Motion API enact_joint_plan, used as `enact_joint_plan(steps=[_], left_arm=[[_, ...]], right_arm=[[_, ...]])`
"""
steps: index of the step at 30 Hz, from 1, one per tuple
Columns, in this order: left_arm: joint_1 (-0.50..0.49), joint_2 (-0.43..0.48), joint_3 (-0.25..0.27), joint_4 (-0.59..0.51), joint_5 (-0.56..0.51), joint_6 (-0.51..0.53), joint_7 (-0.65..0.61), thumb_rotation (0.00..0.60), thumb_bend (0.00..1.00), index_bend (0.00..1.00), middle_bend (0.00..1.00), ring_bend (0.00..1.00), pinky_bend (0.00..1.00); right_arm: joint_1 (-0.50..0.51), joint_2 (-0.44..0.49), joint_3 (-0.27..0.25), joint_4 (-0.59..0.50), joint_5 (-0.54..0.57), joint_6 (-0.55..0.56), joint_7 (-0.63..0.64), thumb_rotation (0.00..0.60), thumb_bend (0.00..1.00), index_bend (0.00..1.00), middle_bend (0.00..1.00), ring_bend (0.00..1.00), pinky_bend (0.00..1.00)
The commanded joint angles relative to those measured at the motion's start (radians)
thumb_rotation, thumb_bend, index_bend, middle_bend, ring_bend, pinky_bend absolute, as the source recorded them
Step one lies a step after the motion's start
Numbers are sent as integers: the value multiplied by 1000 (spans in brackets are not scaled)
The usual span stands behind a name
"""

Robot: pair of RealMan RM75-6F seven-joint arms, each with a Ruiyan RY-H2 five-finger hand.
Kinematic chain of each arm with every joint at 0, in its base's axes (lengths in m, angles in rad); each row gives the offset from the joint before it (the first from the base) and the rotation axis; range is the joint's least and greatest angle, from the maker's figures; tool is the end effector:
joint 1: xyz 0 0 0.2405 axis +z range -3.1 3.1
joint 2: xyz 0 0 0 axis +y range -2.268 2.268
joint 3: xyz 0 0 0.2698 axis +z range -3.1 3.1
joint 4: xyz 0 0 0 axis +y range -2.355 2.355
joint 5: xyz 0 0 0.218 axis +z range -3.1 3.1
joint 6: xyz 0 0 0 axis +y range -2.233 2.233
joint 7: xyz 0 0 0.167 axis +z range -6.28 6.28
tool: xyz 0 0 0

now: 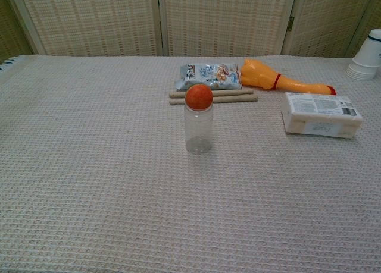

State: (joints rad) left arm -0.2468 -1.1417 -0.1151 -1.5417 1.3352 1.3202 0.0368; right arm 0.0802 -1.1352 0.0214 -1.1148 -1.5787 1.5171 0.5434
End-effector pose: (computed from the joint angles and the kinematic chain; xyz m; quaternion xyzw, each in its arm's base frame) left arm -0.3286 0.2745 0.1548 -0.6021 -0.3858 -0.3633 0.5973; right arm -0.4038 -0.2041 0.2140 0.5956 -0.3944 0.4164 0.5624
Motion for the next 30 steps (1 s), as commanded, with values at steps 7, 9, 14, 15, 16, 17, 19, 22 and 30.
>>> enact_joint_plan(steps=[7, 9, 14, 15, 16, 17, 19, 22, 30], left_arm=[[-1, 16, 6, -38, 0, -11, 12, 600, 633, 207, 0, 0, 104], [-1, 20, 5, -45, -4, -14, 14, 600, 633, 207, 0, 0, 104], [-2, 30, 10, -51, -2, -28, -9, 600, 633, 207, 0, 0, 103], [-2, 32, 12, -51, 1, -31, -13, 600, 633, 207, 0, 0, 104], [-3, 34, 13, -53, 5, -33, -20, 600, 633, 207, 0, 0, 104], [-4, 35, 14, -53, 9, -33, -24, 600, 634, 207, 0, 0, 104], [-3, 38, 15, -53, 16, -31, -33, 600, 635, 207, 0, 0, 104], [-1, 43, 15, -53, 19, -30, -50, 600, 633, 207, 0, 0, 104], [1, 63, 20, -64, 32, -39, -98, 600, 633, 207, 0, 0, 104]], right_arm=[[1, 0, 15, -27, 39, -30, -21, 600, 54, 21, 0, 0, 0], [21, 0, 24, -42, 43, -54, -18, 600, 53, 21, 0, 0, 0], [138, 45, 68, -161, 67, -210, -94, 600, 55, 31, 0, 1, 0], [165, 53, 84, -193, 85, -245, -122, 600, 54, 34, 0, 1, 0], [201, 62, 104, -237, 107, -294, -166, 600, 54, 36, 0, 2, 0], [229, 66, 118, -270, 126, -334, -203, 600, 54, 34, 0, 2, 0], [295, 66, 147, -347, 191, -436, -320, 600, 53, 27, 0, 3, 0], [381, 39, 176, -432, 292, -546, -524, 600, 54, 44, 12, 23, 0], [543, -99, 208, -487, 609, -653, -877, 600, 54, 40, 25, 36, 0]])
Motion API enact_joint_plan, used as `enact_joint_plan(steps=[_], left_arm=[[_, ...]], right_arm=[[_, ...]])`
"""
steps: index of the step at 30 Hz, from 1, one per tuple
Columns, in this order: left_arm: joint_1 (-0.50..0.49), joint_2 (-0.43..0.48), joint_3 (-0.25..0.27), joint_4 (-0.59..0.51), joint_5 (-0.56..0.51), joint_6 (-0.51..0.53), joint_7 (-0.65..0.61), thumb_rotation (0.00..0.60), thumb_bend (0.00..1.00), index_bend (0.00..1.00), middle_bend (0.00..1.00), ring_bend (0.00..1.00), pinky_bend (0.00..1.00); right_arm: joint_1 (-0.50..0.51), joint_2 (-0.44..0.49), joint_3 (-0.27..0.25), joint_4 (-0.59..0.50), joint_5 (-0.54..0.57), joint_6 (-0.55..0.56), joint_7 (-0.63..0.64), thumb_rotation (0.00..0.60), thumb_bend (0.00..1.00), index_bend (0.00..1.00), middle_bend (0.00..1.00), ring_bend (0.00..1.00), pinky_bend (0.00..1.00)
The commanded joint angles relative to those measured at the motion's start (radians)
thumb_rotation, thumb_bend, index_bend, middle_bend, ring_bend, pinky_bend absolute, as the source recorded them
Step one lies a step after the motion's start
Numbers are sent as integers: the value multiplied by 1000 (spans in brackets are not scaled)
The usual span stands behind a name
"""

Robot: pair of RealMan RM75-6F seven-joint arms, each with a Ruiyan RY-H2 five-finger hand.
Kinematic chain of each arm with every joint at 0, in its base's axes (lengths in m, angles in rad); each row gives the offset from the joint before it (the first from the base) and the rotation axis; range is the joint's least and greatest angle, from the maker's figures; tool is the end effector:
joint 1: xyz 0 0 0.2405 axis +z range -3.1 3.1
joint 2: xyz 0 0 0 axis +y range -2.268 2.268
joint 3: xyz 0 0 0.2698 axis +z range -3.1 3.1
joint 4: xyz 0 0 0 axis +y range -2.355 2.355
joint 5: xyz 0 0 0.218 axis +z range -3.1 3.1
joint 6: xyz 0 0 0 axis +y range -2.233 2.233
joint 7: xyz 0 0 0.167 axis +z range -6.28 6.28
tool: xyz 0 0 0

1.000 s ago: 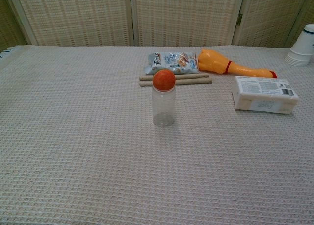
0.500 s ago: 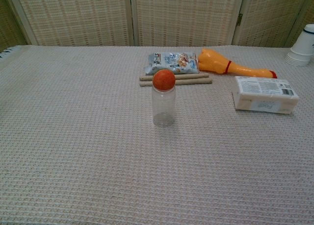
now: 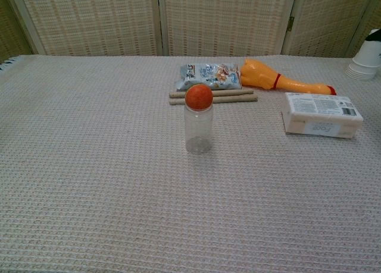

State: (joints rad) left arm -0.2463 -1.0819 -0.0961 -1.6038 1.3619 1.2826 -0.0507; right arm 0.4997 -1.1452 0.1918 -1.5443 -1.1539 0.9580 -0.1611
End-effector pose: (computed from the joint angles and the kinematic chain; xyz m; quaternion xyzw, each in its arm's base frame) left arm -0.3216 0.2680 0.1578 -0.6059 -0.4200 -0.3746 0.5623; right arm -0.2818 -0.3614 0.1205 0.6718 -0.4066 0.3079 0.5371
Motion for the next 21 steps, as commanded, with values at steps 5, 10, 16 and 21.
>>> enact_joint_plan(steps=[5, 10, 16, 21], left_arm=[[-1, 12, 6, -2, 14, -11, -40, 600, 633, 207, 0, 0, 103], [0, 22, 8, 0, 16, -15, -66, 600, 633, 207, 0, 0, 103], [3, 30, 4, 1, 17, -10, -95, 600, 633, 207, 0, 0, 103], [0, 31, 7, 1, 21, -17, -105, 600, 633, 207, 0, 0, 104]], right_arm=[[190, -177, 25, -14, 292, -109, -260, 600, 54, 48, 25, 35, 0], [224, -226, 20, 17, 346, -98, -289, 600, 54, 57, 25, 36, 0], [243, -246, 14, 63, 399, -75, -314, 600, 55, 64, 26, 35, 0], [255, -252, 10, 104, 450, -84, -322, 600, 54, 78, 27, 36, 0]])
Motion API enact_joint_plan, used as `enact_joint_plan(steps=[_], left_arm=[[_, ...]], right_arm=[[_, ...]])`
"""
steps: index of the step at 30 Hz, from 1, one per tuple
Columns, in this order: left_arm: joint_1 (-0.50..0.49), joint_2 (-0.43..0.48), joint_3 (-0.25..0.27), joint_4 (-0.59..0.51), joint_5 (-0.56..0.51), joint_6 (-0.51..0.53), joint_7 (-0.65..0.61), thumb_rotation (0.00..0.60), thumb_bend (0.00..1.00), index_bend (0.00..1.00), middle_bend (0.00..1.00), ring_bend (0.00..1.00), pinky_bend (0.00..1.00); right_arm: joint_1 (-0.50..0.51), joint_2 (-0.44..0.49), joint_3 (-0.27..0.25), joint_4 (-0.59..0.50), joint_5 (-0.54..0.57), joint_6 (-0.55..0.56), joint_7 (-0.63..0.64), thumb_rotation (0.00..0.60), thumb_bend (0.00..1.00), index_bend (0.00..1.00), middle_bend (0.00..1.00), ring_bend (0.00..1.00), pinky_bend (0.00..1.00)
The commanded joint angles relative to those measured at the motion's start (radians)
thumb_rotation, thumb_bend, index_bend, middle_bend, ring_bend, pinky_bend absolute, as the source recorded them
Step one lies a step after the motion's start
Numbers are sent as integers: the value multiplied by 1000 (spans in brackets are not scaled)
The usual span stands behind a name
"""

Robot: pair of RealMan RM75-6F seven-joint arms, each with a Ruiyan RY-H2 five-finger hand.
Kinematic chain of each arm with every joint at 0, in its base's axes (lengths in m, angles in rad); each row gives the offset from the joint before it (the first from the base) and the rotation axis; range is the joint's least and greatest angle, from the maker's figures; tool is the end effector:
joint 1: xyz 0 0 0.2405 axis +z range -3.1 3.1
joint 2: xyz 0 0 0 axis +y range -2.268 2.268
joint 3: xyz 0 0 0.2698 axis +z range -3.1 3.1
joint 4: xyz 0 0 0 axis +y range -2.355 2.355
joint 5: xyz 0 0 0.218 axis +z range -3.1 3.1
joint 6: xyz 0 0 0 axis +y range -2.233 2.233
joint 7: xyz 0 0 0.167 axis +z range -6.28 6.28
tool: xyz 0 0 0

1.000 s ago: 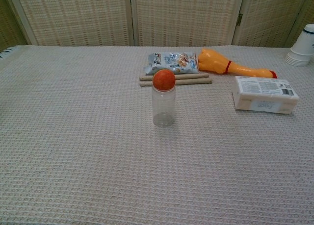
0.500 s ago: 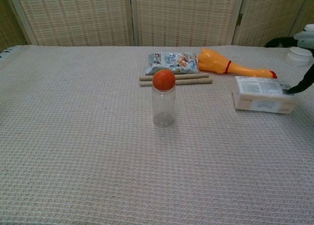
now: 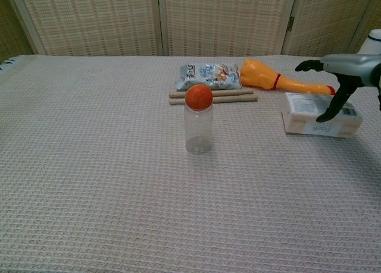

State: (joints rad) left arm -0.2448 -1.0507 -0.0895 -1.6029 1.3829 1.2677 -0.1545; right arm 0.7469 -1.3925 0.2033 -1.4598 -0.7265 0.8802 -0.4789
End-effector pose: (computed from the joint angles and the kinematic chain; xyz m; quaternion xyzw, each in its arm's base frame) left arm -0.3236 0.2663 0.1650 -0.5977 -0.4425 -0.3898 0.5430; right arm -0.2277 -0.4107 0.0282 0.6825 -0.4479 0.2612 0.5151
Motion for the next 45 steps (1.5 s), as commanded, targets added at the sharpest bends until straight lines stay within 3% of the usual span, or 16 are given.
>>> enact_joint_plan(steps=[1, 14, 24, 32, 39, 45], left_arm=[[-2, 0, 1, 1, -1, -5, -2, 600, 633, 207, 0, 0, 104], [-2, -6, -1, 11, -15, -4, 28, 600, 633, 208, 0, 0, 104], [-1, -4, -1, 10, -13, -1, 25, 600, 633, 212, 0, 0, 104], [-2, -5, -2, 14, -21, -8, 28, 600, 633, 212, 0, 0, 104], [-3, -6, -3, 11, -29, -11, 39, 600, 632, 212, 0, 0, 103], [-3, -5, -2, 5, -27, -10, 43, 600, 632, 212, 0, 0, 103]], right_arm=[[12, -8, -5, 30, 35, -15, -7, 600, 54, 78, 28, 36, 0], [73, -78, -17, 145, 124, -87, -16, 600, 54, 138, 91, 38, 0], [96, -95, -22, 139, 136, -69, -25, 600, 54, 256, 185, 53, 0], [100, -101, -40, 153, 154, -57, -43, 600, 54, 259, 215, 69, 0], [83, -124, -38, 184, 103, -15, -9, 600, 57, 348, 374, 185, 0], [36, -148, 0, 217, -46, 39, 161, 600, 76, 406, 434, 252, 0]])
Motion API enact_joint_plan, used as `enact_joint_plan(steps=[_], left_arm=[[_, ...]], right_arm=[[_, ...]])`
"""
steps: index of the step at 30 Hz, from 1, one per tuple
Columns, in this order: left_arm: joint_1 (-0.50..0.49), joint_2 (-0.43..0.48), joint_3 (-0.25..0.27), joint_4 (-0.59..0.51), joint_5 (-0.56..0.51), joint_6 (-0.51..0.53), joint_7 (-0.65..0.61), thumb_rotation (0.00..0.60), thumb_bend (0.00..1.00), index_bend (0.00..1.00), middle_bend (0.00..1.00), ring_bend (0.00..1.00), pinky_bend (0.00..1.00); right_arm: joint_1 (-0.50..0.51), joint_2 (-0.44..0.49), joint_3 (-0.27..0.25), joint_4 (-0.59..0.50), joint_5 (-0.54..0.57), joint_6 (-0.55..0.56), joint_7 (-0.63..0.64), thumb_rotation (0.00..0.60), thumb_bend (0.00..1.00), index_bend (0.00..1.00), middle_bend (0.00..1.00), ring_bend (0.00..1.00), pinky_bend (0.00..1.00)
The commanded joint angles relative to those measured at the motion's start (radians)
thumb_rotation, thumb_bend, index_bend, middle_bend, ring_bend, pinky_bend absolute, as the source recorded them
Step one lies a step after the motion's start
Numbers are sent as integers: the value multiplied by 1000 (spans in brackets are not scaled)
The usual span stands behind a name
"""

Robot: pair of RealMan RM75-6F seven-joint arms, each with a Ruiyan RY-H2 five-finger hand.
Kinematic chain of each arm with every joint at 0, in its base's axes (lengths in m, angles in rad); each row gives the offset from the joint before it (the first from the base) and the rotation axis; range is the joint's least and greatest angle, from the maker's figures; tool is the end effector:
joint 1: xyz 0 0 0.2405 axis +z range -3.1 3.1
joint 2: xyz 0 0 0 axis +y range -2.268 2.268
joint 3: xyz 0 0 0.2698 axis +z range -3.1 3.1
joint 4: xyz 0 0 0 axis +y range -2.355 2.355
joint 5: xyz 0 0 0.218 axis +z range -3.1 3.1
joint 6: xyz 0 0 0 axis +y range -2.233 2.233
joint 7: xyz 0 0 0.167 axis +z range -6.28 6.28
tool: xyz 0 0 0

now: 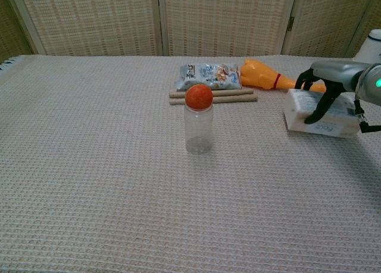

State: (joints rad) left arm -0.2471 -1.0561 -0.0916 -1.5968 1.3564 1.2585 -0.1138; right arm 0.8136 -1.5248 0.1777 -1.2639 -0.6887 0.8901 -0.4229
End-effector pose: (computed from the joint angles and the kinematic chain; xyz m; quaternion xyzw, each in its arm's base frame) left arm -0.3281 0.2677 0.1648 -0.5989 -0.4381 -0.3746 0.5560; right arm -0.2311 -0.4342 0.0033 0.6636 -0.4521 0.2678 0.5325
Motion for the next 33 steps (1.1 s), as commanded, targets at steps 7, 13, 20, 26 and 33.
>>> enact_joint_plan(steps=[7, 13, 20, 26, 33], left_arm=[[0, 1, 0, -10, 1, 2, 11, 600, 633, 212, 0, 0, 103], [3, 4, 0, -16, 6, 11, 14, 600, 632, 212, 0, 0, 103], [5, 7, -2, -11, 1, 13, 6, 600, 633, 212, 0, 0, 104], [0, 3, -1, -2, -7, -3, 10, 600, 633, 212, 0, 0, 104], [-2, -3, -4, 2, -18, -8, 20, 600, 633, 212, 0, 0, 104]], right_arm=[[-152, -75, 153, 88, -383, 36, 896, 600, 89, 407, 435, 254, 0], [-189, -138, 60, 302, -714, 57, 1602, 600, 157, 414, 435, 258, 0], [-150, -285, -38, 678, -858, 118, 2026, 600, 194, 427, 435, 263, 0], [-131, -376, -94, 876, -896, 120, 2094, 600, 210, 427, 435, 262, 0], [-131, -411, -117, 954, -897, 130, 2109, 600, 221, 427, 435, 262, 0]])
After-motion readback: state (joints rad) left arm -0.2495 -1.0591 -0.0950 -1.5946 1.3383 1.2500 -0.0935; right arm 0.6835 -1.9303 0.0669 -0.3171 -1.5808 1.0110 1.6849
